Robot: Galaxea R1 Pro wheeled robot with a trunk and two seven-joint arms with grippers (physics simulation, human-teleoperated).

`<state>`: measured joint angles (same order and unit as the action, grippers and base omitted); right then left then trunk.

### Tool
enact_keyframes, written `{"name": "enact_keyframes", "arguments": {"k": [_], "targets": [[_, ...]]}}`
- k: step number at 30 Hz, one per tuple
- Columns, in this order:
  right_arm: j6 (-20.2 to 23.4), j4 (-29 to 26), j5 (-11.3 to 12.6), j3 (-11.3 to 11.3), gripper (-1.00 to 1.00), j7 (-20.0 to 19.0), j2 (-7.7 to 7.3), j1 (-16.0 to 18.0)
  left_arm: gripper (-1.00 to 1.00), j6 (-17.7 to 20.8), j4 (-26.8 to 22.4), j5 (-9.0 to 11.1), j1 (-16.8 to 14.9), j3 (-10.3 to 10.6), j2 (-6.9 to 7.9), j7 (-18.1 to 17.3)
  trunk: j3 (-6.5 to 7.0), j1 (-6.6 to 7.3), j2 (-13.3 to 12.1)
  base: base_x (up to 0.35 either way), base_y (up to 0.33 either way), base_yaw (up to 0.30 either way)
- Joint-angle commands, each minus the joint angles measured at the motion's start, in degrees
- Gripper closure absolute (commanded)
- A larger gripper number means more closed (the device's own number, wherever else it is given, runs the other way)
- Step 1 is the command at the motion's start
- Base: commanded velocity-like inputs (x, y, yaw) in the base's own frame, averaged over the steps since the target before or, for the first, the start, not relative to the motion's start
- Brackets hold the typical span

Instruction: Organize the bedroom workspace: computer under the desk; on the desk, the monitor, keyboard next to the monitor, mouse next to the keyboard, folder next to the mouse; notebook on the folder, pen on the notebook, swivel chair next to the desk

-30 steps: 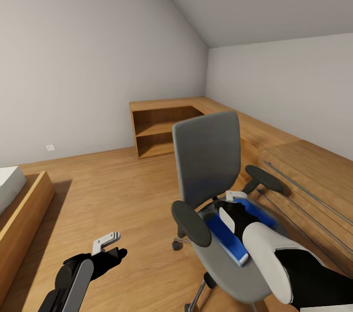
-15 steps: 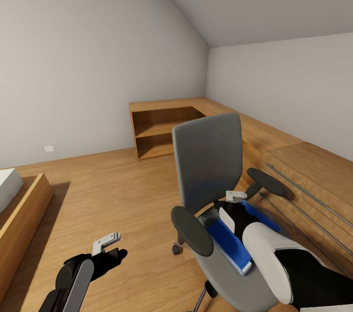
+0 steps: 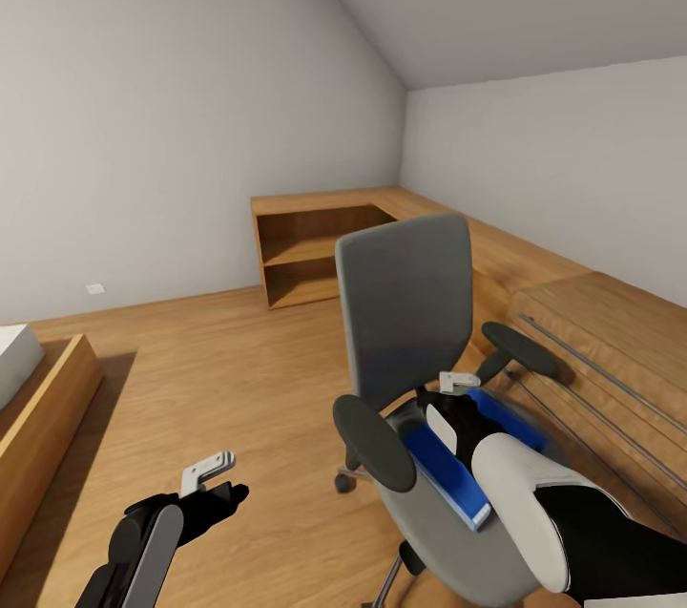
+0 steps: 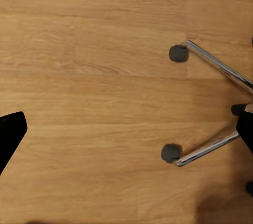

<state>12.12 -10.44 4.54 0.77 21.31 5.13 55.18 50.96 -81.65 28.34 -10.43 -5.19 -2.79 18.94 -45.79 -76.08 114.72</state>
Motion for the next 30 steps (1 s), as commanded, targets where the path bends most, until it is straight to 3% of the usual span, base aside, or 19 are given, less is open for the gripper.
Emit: {"name": "enact_keyframes", "arguments": {"k": [1, 24, 30], "targets": [[0.25, -0.12, 0.48, 0.12, -1.0, 0.27, 0.0, 0.01, -1.0, 0.2, -0.06, 0.61, -0.04, -0.08, -0.04, 0.47, -0.24, -0.22, 0.44, 0.0, 0.0, 0.0], [0.2, -0.11, 0.47, 0.19, -1.0, 0.31, 0.06, 0.01, -1.0, 0.19, -0.11, 0.6, -0.04, -0.08, -0.03, 0.49, -4.37, -5.27, 9.67, 0.0, 0.0, 0.0], [0.24, -0.11, 0.47, 0.19, -1.0, 0.32, 0.06, 0.01, -1.0, 0.23, -0.16, 0.64, -0.03, -0.08, -0.04, 0.42, -4.37, -5.27, 9.67, 0.0, 0.0, 0.0]]}}
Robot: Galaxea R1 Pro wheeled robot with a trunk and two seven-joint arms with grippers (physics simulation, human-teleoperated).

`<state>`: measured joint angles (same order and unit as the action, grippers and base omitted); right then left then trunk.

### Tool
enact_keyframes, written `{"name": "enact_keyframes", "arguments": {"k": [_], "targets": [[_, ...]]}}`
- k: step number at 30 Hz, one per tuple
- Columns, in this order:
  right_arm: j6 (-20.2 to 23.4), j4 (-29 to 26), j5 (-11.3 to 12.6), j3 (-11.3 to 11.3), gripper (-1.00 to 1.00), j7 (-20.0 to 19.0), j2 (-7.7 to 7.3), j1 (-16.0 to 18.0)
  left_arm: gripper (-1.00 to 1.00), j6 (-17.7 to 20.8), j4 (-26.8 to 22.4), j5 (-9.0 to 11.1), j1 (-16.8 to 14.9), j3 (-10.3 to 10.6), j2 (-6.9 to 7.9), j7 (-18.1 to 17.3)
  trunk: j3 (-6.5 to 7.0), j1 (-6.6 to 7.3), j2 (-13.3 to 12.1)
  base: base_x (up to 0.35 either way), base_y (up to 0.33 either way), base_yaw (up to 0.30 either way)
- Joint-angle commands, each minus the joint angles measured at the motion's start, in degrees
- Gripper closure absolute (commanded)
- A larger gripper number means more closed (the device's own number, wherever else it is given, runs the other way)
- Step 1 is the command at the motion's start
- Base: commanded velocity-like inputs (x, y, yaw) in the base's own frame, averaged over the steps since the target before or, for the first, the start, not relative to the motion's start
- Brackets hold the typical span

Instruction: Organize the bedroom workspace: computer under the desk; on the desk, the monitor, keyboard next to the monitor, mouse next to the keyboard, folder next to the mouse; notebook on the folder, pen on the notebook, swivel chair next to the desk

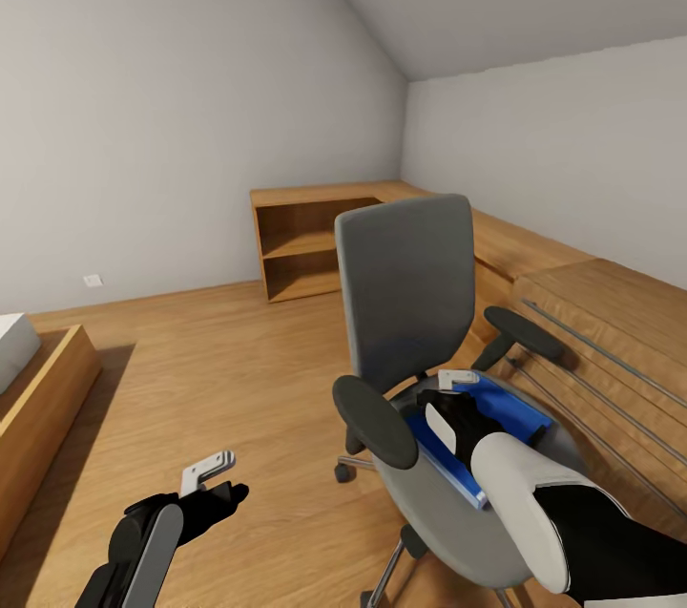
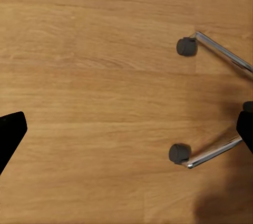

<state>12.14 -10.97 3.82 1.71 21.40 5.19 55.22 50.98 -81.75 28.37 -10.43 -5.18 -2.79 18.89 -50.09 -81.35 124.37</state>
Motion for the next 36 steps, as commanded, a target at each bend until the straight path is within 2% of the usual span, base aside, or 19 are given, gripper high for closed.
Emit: {"name": "enact_keyframes", "arguments": {"k": [1, 16, 29, 36], "targets": [[0.23, 0.42, 1.19, -0.74, -1.0, 0.25, -0.01, -0.02, -1.0, 0.22, -0.07, 0.61, -0.05, -0.09, -0.04, 0.46, -0.07, 0.0, 0.01, 0.0, 0.0, 0.0], [0.25, 0.42, 1.19, -0.74, -1.0, 0.3, -0.01, -0.02, -1.0, 0.33, 0.25, 0.72, -0.03, -0.16, 0.15, 0.37, -0.07, 0.0, 0.01, -0.01, 0.0, 0.0], [0.25, 0.42, 1.19, -0.74, -1.0, 0.31, -0.01, -0.02, -1.0, 0.27, 0.36, 0.74, -0.05, -0.26, 0.15, 0.36, -0.07, 0.0, 0.01, -0.136, 0.0, 0.0], [0.25, 0.42, 1.19, -0.74, -1.0, 0.31, -0.01, -0.02, -1.0, 0.26, 0.36, 0.75, -0.03, -0.27, 0.15, 0.36, -0.07, 0.0, 0.01, -0.247, 0.0, 0.0]]}}
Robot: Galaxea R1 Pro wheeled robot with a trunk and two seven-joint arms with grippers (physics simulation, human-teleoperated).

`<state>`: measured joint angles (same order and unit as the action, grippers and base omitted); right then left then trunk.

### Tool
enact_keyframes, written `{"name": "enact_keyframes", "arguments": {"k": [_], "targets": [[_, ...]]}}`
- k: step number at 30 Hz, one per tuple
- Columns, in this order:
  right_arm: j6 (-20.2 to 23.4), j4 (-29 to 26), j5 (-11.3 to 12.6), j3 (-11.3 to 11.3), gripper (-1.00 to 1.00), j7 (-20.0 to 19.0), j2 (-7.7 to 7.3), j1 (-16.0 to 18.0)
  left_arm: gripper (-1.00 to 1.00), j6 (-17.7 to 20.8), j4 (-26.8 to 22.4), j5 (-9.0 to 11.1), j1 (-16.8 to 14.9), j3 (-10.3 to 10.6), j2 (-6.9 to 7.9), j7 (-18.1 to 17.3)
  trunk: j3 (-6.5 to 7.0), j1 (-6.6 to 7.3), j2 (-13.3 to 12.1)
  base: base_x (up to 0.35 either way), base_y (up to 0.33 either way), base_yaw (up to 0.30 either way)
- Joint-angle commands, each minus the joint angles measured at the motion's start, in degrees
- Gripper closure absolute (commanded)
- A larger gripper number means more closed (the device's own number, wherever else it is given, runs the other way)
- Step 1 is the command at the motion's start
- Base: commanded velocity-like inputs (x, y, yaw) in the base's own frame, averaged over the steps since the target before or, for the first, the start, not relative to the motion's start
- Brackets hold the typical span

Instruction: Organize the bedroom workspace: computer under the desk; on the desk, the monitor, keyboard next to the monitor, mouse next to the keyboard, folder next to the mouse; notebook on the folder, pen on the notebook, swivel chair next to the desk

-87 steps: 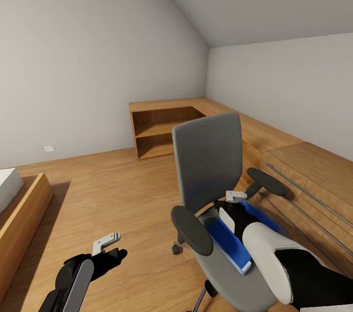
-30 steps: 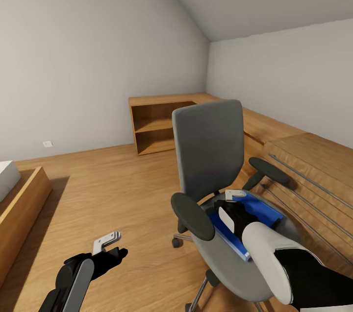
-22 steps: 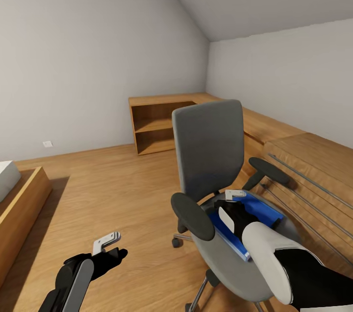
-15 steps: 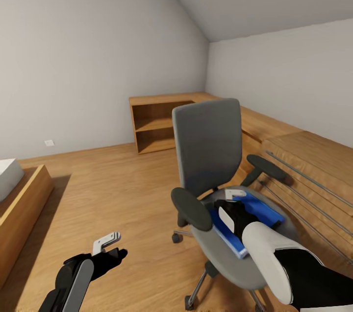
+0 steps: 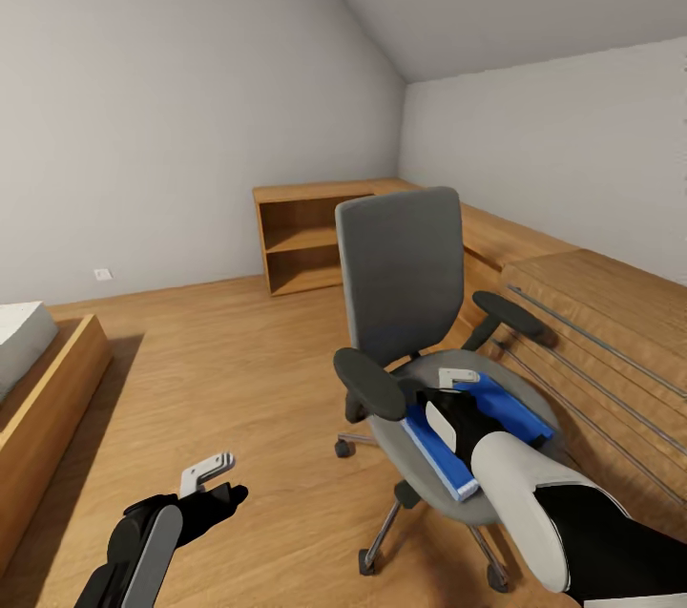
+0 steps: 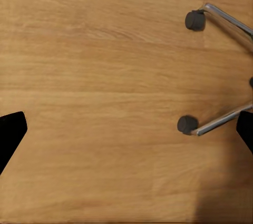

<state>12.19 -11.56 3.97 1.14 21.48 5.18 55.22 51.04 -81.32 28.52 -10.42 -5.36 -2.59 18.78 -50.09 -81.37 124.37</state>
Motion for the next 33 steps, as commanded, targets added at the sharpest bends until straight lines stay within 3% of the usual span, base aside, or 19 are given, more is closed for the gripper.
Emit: {"name": "enact_keyframes", "arguments": {"k": [1, 33], "targets": [[0.21, 1.01, 1.04, -0.17, -1.0, 0.21, 0.01, -0.03, -1.0, 0.2, -0.07, 0.61, -0.04, -0.09, -0.04, 0.47, -0.07, 0.02, 0.02, -0.118, 0.0, 0.0], [0.38, 1.01, 1.02, -0.08, -1.0, 0.14, 0.02, -0.03, -1.0, 0.29, 0.01, 0.66, -0.05, -0.09, -0.04, 0.55, -0.07, 0.02, 0.02, -0.111, 0.0, 0.0]]}}
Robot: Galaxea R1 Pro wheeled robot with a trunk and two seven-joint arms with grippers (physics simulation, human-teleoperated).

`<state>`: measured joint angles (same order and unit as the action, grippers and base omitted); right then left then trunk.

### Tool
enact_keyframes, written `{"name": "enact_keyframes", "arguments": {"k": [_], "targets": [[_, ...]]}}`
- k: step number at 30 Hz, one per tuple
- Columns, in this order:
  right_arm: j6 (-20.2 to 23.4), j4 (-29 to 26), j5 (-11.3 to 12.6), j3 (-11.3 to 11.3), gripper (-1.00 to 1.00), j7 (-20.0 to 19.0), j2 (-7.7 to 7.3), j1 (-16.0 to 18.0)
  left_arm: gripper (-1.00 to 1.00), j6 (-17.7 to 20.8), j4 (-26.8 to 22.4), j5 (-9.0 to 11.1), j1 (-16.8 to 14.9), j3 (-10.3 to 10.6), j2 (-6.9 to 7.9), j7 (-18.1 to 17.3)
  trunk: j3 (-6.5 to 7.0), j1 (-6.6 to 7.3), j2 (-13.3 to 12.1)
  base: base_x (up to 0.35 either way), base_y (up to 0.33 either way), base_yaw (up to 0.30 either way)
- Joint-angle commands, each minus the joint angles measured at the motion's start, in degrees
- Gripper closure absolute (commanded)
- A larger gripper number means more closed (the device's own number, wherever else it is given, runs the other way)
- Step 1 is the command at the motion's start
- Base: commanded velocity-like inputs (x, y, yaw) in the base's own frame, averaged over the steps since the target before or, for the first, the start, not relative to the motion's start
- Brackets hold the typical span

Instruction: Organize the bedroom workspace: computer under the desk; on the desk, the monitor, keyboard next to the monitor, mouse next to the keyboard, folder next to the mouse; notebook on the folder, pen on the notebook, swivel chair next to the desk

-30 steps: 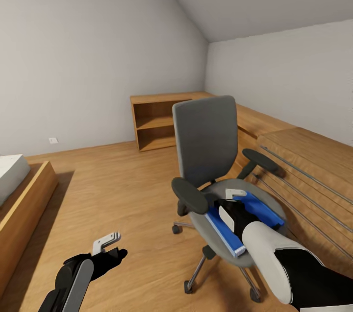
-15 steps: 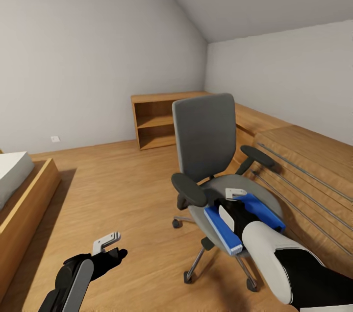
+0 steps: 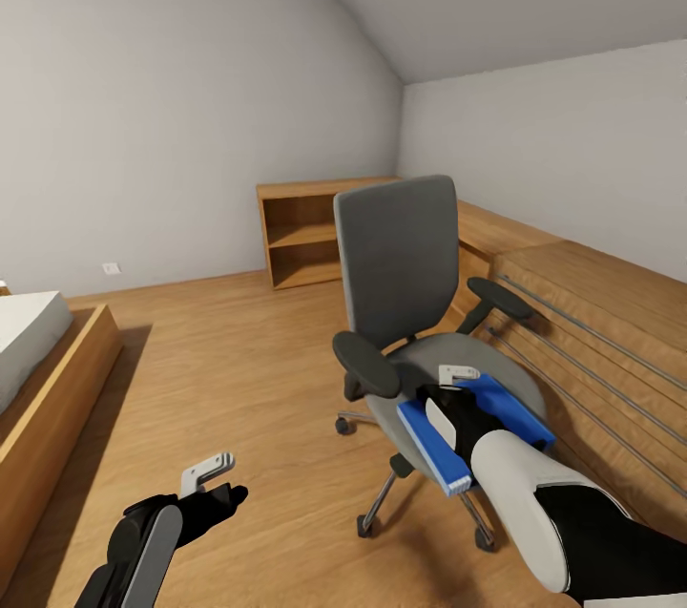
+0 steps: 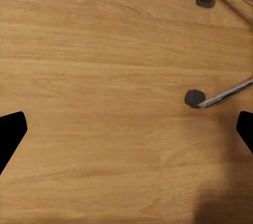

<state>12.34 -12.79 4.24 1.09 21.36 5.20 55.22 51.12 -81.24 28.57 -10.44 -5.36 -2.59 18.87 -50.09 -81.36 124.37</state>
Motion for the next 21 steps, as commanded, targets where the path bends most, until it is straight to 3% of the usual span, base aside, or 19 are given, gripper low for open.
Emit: {"name": "enact_keyframes", "arguments": {"k": [1, 9, 21], "targets": [[0.23, 2.24, 0.74, -0.03, -1.0, 0.26, 0.01, -0.03, -1.0, 0.21, -0.06, 0.61, -0.04, -0.09, -0.04, 0.47, -0.07, 0.01, 0.02, -0.064, 0.0, 0.0], [0.23, 2.24, 0.7, -0.03, -1.0, 0.26, 0.07, -0.03, -1.0, 0.21, 0.01, 0.61, -0.03, -0.16, -0.04, 0.55, -0.07, 0.01, 0.02, -0.168, 0.0, 0.0], [0.21, 2.24, 0.68, -0.03, -1.0, 0.26, 0.08, -0.03, -1.0, 0.21, 0.03, 0.61, -0.02, -0.18, 0.02, 0.58, -0.07, 0.01, 0.02, -0.011, 0.0, 0.0]]}}
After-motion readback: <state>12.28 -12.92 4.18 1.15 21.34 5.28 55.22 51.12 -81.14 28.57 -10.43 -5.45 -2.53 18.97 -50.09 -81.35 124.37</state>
